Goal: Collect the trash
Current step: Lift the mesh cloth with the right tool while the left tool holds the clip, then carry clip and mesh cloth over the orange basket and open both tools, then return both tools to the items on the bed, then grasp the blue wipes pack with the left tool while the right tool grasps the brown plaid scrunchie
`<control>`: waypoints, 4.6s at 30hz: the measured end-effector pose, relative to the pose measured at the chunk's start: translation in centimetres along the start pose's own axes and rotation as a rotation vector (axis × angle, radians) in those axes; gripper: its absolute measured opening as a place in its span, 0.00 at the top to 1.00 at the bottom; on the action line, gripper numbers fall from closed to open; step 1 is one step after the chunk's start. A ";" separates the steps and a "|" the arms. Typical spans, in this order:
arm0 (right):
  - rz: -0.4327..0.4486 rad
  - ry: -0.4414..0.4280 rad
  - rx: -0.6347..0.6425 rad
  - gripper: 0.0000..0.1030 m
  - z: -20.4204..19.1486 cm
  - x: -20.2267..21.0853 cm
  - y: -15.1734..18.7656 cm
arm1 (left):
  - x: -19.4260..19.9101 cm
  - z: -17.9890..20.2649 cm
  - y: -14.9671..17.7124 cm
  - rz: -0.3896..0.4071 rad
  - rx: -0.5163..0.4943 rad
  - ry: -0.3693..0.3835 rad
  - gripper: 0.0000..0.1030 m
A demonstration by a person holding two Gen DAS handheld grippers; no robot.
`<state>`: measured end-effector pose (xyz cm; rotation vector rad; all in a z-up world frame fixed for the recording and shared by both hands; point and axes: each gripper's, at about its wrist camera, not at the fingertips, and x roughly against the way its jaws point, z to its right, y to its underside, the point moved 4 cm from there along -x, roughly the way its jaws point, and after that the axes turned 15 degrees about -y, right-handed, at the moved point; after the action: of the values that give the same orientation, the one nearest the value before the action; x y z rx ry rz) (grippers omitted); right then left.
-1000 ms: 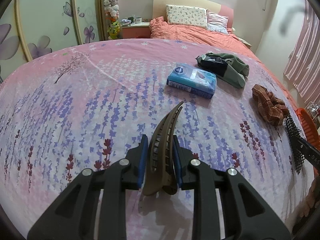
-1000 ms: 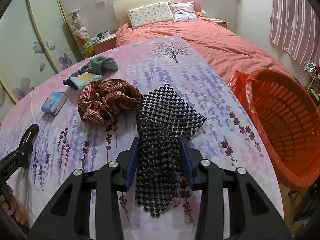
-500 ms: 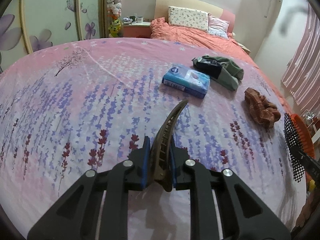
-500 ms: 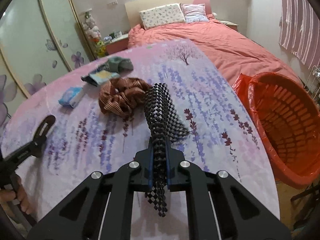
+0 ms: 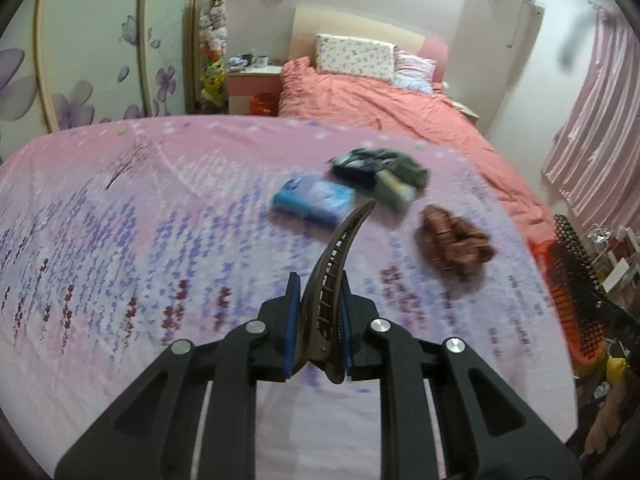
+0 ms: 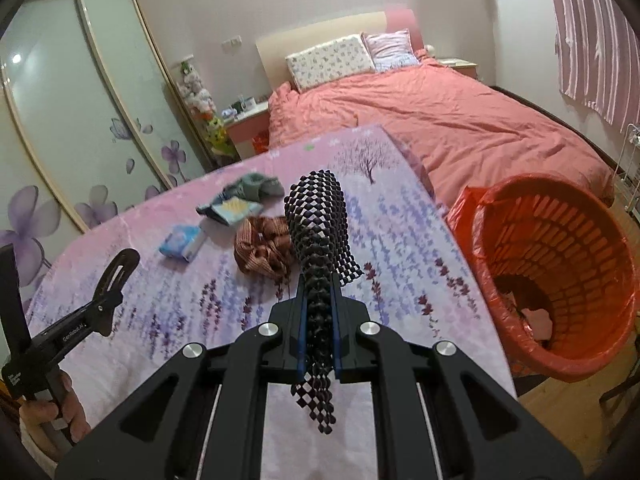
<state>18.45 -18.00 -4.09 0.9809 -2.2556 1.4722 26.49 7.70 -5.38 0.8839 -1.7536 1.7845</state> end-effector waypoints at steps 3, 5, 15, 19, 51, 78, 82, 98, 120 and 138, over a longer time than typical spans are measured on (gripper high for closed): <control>0.030 -0.004 -0.001 0.91 0.2 1.5 -0.6 | 1.6 1.6 -0.6 0.024 -0.009 0.027 0.82; 0.046 -0.003 -0.003 0.91 0.6 2.3 -0.8 | 2.7 2.9 -1.0 0.041 -0.017 0.049 0.82; 0.128 0.037 -0.040 0.91 4.3 6.8 -1.8 | 6.5 11.0 -1.5 0.082 -0.087 0.185 0.82; 0.160 0.070 -0.069 0.91 7.3 8.6 -2.2 | 7.3 15.4 -1.2 0.082 -0.127 0.253 0.82; 0.144 0.178 -0.243 0.44 20.8 6.6 -1.5 | -0.6 29.6 2.0 0.000 -0.285 0.235 0.30; -0.180 0.055 0.184 0.14 -1.4 -15.1 -1.5 | -6.2 -3.5 -0.2 -0.032 0.055 -0.170 0.13; -0.198 0.049 0.157 0.42 -0.9 -15.7 -1.5 | -6.9 -3.1 -0.9 -0.029 0.068 -0.157 0.13; -0.170 0.073 0.102 0.70 3.5 -10.0 0.4 | -12.7 3.8 -6.9 -0.013 -0.070 -0.259 0.04; -0.169 0.071 0.097 0.70 3.3 -10.3 0.2 | -13.4 2.6 -4.3 -0.098 -0.097 -0.146 0.21; -0.187 0.101 0.143 0.69 1.7 -8.4 2.8 | -8.4 1.3 1.6 -0.097 -0.134 -0.152 0.18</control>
<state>22.91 -15.54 -11.50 1.0994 -1.9535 1.5790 31.10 7.15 -12.66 1.0527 -1.8661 1.5538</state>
